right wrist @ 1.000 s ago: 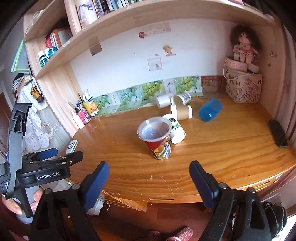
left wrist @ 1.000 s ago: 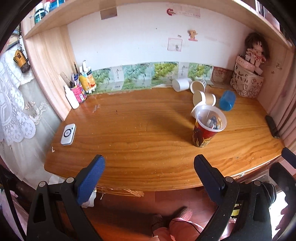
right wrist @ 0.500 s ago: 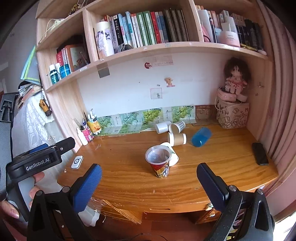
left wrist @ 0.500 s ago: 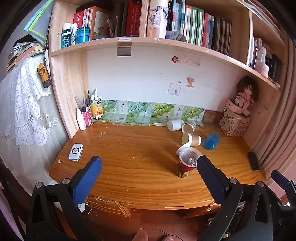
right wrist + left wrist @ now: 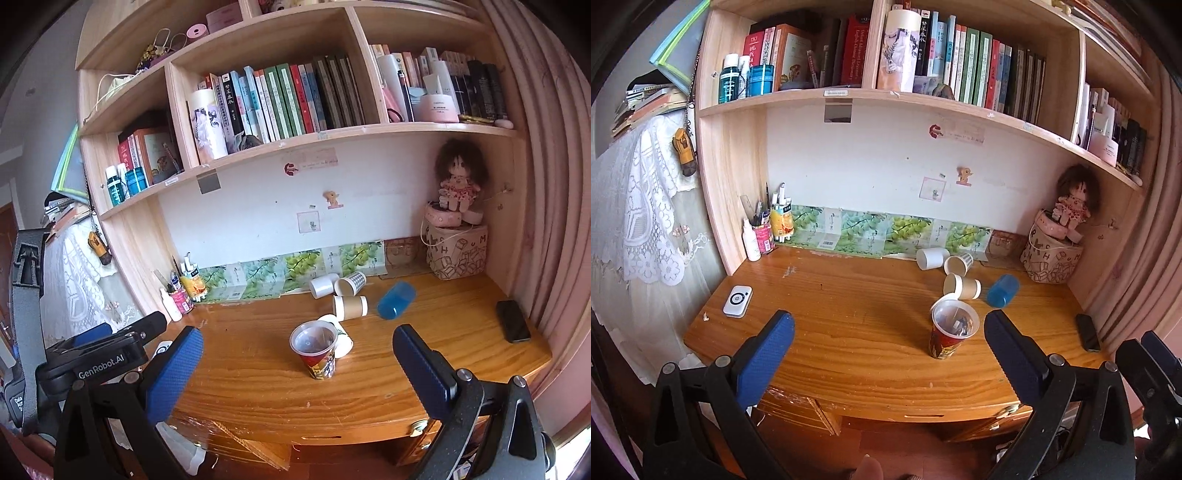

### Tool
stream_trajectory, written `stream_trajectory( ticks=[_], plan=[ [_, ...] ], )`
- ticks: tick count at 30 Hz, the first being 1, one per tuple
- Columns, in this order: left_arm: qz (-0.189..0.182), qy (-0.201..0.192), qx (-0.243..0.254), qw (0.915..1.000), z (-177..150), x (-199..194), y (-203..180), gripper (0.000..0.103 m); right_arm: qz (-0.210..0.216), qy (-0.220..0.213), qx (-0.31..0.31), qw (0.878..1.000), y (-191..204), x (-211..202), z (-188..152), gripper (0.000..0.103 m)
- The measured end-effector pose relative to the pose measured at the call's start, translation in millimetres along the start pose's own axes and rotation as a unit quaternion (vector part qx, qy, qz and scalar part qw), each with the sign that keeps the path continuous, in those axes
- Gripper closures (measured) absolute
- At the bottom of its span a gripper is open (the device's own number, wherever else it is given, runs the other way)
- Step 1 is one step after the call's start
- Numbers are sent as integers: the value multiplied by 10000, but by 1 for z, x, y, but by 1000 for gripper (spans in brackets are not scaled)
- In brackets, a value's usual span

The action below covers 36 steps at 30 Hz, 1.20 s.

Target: Flip cup upright

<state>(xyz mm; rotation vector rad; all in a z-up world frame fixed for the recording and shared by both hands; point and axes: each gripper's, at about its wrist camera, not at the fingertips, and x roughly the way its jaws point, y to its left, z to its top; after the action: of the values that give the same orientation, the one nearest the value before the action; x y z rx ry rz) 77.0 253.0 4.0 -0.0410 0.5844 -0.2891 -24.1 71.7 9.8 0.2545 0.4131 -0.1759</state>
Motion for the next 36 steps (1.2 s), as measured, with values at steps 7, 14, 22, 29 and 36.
stream_trajectory(
  ticks=[7,14,22,29,36],
  plan=[
    [323,-383,65,9987,1,-9,-6,0,77,-117,18,9999,-5,1,-3,0],
    [545,-594,127,9967,5,-11,-11,0,206,-146,-121,9996,-5,8,4,0],
    [734,-654,118,9951,6,-6,-14,0,446,-6,-206,9988,-5,24,9,0],
    [869,-771,190,9930,13,-4,-21,0,532,24,-271,9982,-7,33,14,0],
    [899,-782,261,9925,15,2,-28,0,557,62,-256,9981,-11,40,17,0]
  ],
)
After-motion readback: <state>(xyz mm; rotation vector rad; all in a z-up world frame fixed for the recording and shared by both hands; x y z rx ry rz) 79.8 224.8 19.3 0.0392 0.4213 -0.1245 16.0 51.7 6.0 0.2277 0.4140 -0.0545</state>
